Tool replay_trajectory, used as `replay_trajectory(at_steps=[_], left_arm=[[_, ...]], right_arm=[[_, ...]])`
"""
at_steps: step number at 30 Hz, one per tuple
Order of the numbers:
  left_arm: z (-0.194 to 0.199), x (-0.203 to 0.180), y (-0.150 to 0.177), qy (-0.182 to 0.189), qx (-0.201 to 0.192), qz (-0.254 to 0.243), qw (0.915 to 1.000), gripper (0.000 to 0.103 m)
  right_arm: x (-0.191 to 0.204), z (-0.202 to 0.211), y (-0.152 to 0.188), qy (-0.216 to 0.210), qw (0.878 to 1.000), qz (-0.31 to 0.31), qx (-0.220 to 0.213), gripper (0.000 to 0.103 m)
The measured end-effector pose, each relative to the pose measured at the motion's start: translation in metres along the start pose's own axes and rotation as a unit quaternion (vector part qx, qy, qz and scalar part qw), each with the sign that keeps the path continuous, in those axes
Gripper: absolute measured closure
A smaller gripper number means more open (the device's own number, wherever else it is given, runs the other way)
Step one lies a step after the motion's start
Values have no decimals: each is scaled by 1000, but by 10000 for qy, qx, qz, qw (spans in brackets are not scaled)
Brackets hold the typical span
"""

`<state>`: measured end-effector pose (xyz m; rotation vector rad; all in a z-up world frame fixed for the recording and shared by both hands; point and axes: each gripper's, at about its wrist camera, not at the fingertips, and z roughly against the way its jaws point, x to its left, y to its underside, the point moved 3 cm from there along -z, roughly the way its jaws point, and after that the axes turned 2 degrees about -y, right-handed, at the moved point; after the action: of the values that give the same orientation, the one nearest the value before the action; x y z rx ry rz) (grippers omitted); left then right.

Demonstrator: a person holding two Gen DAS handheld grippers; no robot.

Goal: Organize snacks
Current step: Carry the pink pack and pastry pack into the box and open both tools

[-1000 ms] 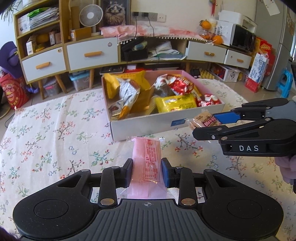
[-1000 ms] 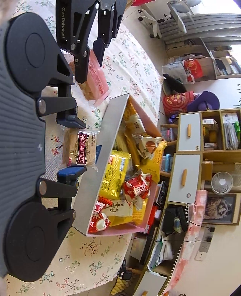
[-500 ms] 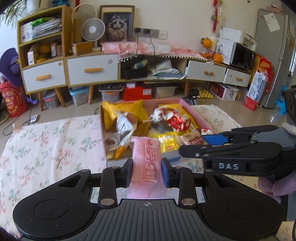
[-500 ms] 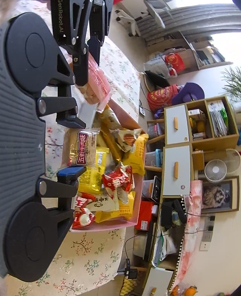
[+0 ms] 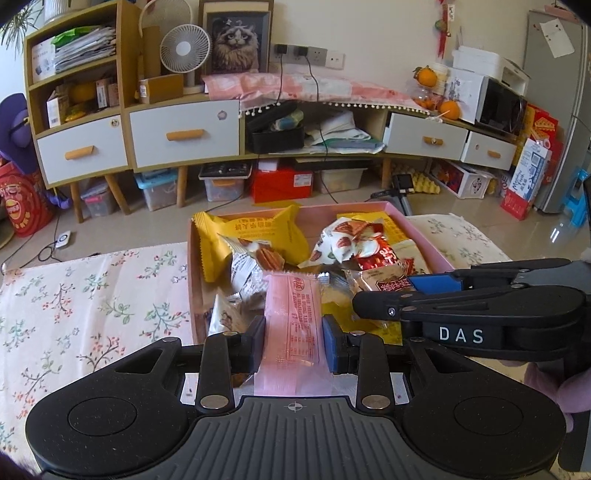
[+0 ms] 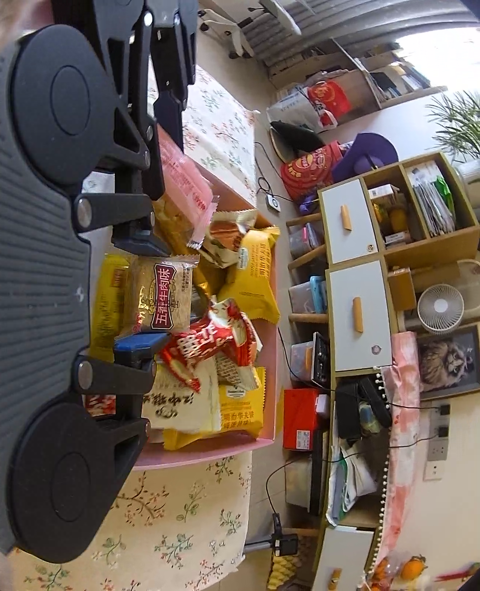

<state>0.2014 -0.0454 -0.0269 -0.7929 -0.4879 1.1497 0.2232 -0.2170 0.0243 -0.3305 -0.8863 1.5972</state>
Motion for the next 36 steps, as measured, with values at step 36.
replay_trajectory(at_steps=[36], left_arm=[[-11, -25, -24, -189, -324, -569, 9977, 81]], right_arm=[[-27, 22, -12, 336, 9973, -615, -206, 36]])
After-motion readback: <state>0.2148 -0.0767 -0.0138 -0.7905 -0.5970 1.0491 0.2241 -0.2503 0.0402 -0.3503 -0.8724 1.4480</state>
